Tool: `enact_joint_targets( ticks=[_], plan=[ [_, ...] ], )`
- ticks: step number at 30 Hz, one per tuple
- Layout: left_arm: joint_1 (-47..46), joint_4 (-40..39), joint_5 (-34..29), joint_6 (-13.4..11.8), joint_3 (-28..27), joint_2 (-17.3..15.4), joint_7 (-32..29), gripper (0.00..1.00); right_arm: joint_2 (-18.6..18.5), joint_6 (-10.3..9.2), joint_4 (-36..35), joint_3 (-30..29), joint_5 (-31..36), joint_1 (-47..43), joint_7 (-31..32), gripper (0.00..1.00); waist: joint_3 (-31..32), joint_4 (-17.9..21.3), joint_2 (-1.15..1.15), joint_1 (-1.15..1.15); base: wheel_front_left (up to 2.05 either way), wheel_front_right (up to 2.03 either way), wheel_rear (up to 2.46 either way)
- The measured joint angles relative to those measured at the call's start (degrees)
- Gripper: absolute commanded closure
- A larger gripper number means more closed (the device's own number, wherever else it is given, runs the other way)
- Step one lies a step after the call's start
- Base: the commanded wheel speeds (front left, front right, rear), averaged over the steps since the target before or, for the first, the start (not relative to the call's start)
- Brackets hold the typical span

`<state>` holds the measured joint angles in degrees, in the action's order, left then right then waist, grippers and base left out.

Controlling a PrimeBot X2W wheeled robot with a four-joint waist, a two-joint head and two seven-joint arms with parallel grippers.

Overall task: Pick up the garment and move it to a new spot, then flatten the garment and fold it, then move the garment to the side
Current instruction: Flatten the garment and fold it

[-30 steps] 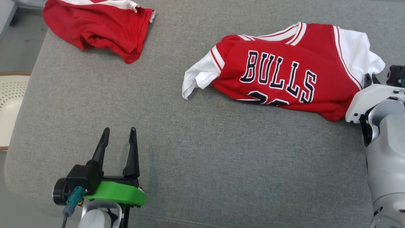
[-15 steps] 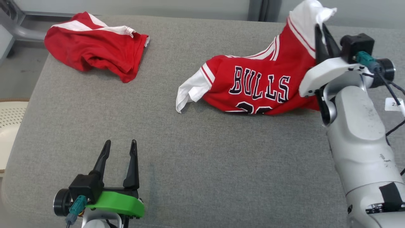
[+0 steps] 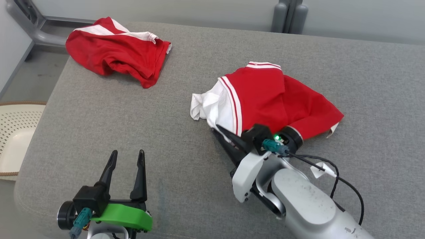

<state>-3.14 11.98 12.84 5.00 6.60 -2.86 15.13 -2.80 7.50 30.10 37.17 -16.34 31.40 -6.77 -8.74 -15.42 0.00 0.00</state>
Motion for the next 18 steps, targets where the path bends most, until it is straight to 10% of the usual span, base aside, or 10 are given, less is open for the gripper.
enact_joint_targets(
  ticks=[13,14,16,18],
  plan=[
    [0.0,-0.4,0.6,-0.8,-0.3,0.0,0.0,0.0,-0.1,0.0,0.9,11.2,-3.0,-5.4,2.5,1.0,-0.5,0.6,0.0,0.0,0.0,0.0,0.0],
    [0.1,-0.4,0.6,-0.8,-0.4,0.0,0.0,0.0,0.0,0.0,0.9,11.7,-3.2,-5.6,2.5,0.8,-0.5,0.8,0.0,0.0,0.0,0.0,0.0],
    [0.0,-0.3,0.6,-0.8,-0.4,0.0,0.0,0.0,0.0,0.0,0.8,12.5,-3.8,-5.7,2.1,0.0,-0.3,1.3,0.0,0.0,0.0,0.0,0.0],
    [0.0,-0.2,0.6,-0.8,-0.5,0.0,0.0,0.0,0.0,0.0,0.7,12.6,-4.4,-6.0,1.5,0.0,-0.2,1.9,0.0,0.0,0.0,0.0,0.0]
  ],
)
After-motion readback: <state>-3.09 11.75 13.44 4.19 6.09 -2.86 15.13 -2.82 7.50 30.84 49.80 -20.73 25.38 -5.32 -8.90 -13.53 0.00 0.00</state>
